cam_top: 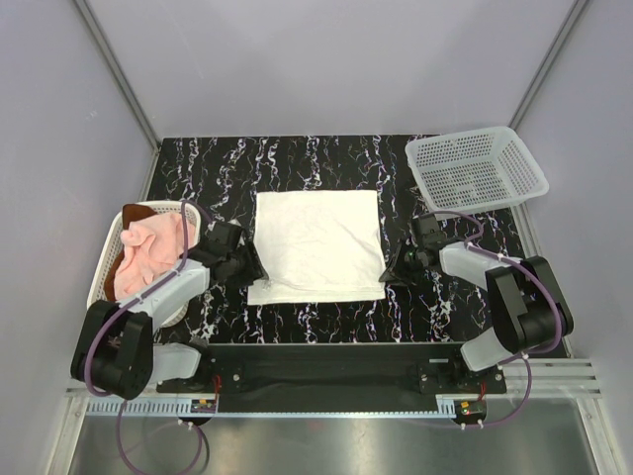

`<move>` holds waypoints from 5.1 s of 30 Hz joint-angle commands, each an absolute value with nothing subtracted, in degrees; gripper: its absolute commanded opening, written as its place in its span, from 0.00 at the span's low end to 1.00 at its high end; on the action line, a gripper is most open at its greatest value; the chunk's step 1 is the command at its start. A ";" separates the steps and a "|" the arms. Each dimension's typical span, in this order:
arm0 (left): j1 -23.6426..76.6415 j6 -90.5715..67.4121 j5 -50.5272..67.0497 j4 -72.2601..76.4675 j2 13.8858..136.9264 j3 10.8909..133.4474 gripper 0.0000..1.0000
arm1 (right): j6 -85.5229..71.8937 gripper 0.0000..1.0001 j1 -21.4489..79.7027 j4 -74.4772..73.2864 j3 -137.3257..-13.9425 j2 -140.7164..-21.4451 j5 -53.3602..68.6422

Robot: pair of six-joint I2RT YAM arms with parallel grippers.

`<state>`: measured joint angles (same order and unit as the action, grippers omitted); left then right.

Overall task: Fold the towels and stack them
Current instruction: Fold the towel

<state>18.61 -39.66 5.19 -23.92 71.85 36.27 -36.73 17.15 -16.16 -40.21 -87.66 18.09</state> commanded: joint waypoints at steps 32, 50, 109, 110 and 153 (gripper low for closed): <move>15.82 -42.54 8.00 -18.20 72.95 33.58 0.43 | -36.74 0.21 17.67 -17.49 -39.02 -83.06 18.37; 15.64 -37.71 3.43 -26.27 72.07 42.61 0.00 | -36.30 0.00 17.84 -20.12 -45.25 -83.23 19.86; 23.82 -47.46 -2.00 -34.81 64.24 29.97 0.00 | -36.74 0.00 18.19 -14.59 -35.86 -82.00 17.41; 23.82 -47.20 -2.11 -33.59 67.82 30.75 0.00 | -36.83 0.00 18.19 -14.33 -36.03 -82.26 17.23; 16.70 -33.57 4.22 -34.37 92.38 54.76 0.00 | -31.82 0.00 15.82 -20.83 -50.37 -91.40 11.69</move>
<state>16.67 -32.58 2.52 -36.88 92.47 58.72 -32.80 15.99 -23.97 -52.86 -90.26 10.66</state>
